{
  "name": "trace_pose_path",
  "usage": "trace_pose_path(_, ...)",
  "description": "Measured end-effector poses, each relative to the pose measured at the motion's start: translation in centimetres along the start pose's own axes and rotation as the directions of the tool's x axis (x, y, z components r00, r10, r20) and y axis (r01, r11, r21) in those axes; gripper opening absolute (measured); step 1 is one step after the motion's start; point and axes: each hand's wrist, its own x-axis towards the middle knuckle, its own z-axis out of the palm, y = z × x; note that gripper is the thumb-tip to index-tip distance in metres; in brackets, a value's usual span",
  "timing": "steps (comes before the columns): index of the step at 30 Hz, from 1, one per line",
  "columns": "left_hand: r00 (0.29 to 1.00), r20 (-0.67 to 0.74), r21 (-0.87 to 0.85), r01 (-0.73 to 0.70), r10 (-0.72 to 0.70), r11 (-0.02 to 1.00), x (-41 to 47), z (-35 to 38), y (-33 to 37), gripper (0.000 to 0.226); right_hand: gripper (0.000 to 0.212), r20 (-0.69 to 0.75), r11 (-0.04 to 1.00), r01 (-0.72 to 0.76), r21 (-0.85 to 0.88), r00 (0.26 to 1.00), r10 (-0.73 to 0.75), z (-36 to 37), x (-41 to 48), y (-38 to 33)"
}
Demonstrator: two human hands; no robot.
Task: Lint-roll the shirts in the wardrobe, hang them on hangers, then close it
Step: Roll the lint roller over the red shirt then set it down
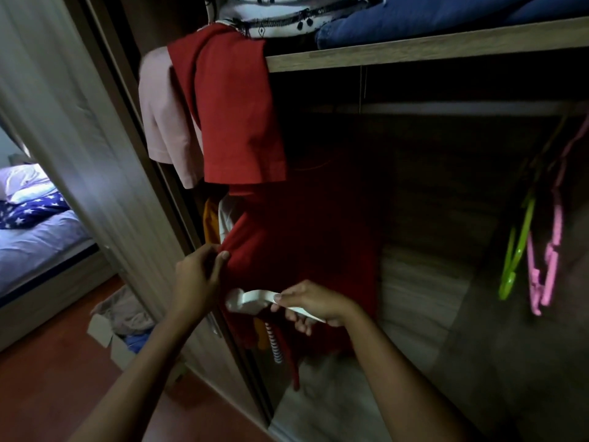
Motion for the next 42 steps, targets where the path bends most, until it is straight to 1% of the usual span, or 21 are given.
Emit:
trace_pose_path(2,1.0,-0.005,0.0,-0.023,0.023,1.0,-0.3,-0.3,0.2,0.015,0.037,-0.05,0.996,0.002,0.084,0.999,0.003,-1.5,0.2,0.2)
trace_pose_path(5,0.999,0.033,-0.026,-0.007,0.008,1.0,-0.5,-0.7,0.2,0.017,0.03,-0.264,0.938,0.077,0.337,0.964,0.015,-4.8,0.7,0.4)
trace_pose_path(6,0.999,0.042,-0.035,0.002,-0.001,0.999,-0.5,-0.8,0.1,0.016,0.027,-0.365,0.895,0.126,0.429,0.93,0.044,-6.0,0.9,0.5)
trace_pose_path(8,0.999,0.034,-0.045,0.023,-0.021,0.999,-0.4,-0.9,0.1,0.016,0.027,-0.568,0.772,0.262,0.579,0.809,0.151,-8.2,1.5,0.6)
trace_pose_path(10,1.0,0.009,-0.04,0.028,-0.028,0.999,-0.2,-0.8,0.1,0.017,0.028,-0.698,0.684,0.396,0.612,0.677,0.233,-9.7,1.9,0.9)
trace_pose_path(11,1.0,0.002,-0.03,0.025,-0.025,0.999,-0.1,-0.7,0.1,0.017,0.028,-0.725,0.678,0.424,0.601,0.647,0.238,-10.0,2.1,1.1)
trace_pose_path(13,1.0,0.004,-0.018,0.024,-0.024,1.0,0.0,-0.5,0.1,0.017,0.025,-0.706,0.733,0.386,0.56,0.685,0.179,-9.5,2.1,1.2)
trace_pose_path(15,0.999,0.016,-0.024,0.029,-0.028,0.999,-0.1,-0.3,0.0,0.016,0.025,-0.584,0.838,0.275,0.472,0.809,0.063,-7.5,1.6,1.1)
trace_pose_path(17,1.0,0.021,-0.031,0.024,-0.023,0.999,-0.2,-0.1,0.0,0.016,0.028,-0.347,0.937,0.141,0.32,0.938,-0.022,-5.5,0.6,0.7)
trace_pose_path(18,1.0,0.013,-0.026,0.016,-0.015,1.0,-0.2,0.1,0.0,0.016,0.029,-0.203,0.972,0.081,0.22,0.978,-0.036,-4.7,0.2,0.5)
trace_pose_path(20,1.0,-0.009,0.01,-0.012,0.012,1.0,-0.2,0.1,0.1,0.012,0.031,0.024,0.999,0.019,0.037,1.0,-0.02,-3.7,-0.4,-0.2)
trace_pose_path(21,1.0,-0.01,0.024,-0.022,0.023,0.999,-0.2,0.1,0.1,0.011,0.032,0.066,1.0,0.019,-0.007,0.998,-0.018,-3.5,-0.7,-0.8)
trace_pose_path(22,1.0,0.0,0.023,-0.027,0.027,0.999,-0.3,0.1,0.1,0.011,0.033,0.058,0.999,0.032,-0.01,0.998,-0.031,-3.6,-0.8,-1.5)
trace_pose_path(24,0.999,0.031,0.002,-0.01,0.01,1.0,-0.5,-0.1,0.1,0.016,0.033,-0.066,0.995,0.078,0.068,0.995,-0.074,-4.8,-0.8,-2.8)
trace_pose_path(28,0.998,0.054,-0.046,0.034,-0.031,0.998,-0.6,-0.2,0.4,0.017,0.031,-0.365,0.907,0.202,0.37,0.929,-0.058,-10.0,-0.9,-4.1)
trace_pose_path(31,0.998,0.046,-0.035,0.047,-0.046,0.998,-0.1,0.2,0.6,0.016,0.027,-0.558,0.817,0.338,0.467,0.829,-0.024,-13.8,0.4,-4.2)
trace_pose_path(33,0.998,0.038,-0.018,0.043,-0.042,0.999,-0.1,0.4,0.7,0.012,0.024,-0.688,0.742,0.427,0.518,0.723,0.064,-15.6,2.3,-3.9)
trace_pose_path(35,0.999,0.029,-0.015,0.037,-0.036,0.999,-0.1,0.6,0.4,0.013,0.024,-0.751,0.686,0.462,0.562,0.633,0.189,-16.6,4.3,-2.8)
trace_pose_path(36,0.999,0.024,-0.011,0.031,-0.031,0.999,-0.2,0.5,0.3,0.014,0.022,-0.758,0.692,0.451,0.564,0.615,0.217,-16.7,5.0,-2.1)
trace_pose_path(40,0.999,0.021,0.006,0.024,-0.024,1.0,-0.2,0.1,-0.1,0.016,0.02,-0.75,0.855,0.298,0.423,0.645,0.146,-12.2,6.5,0.8)
trace_pose_path(42,0.999,0.026,0.002,0.019,-0.019,1.0,-0.2,0.1,0.0,0.016,0.02,-0.647,0.904,0.215,0.37,0.758,0.085,-8.2,6.5,2.7)
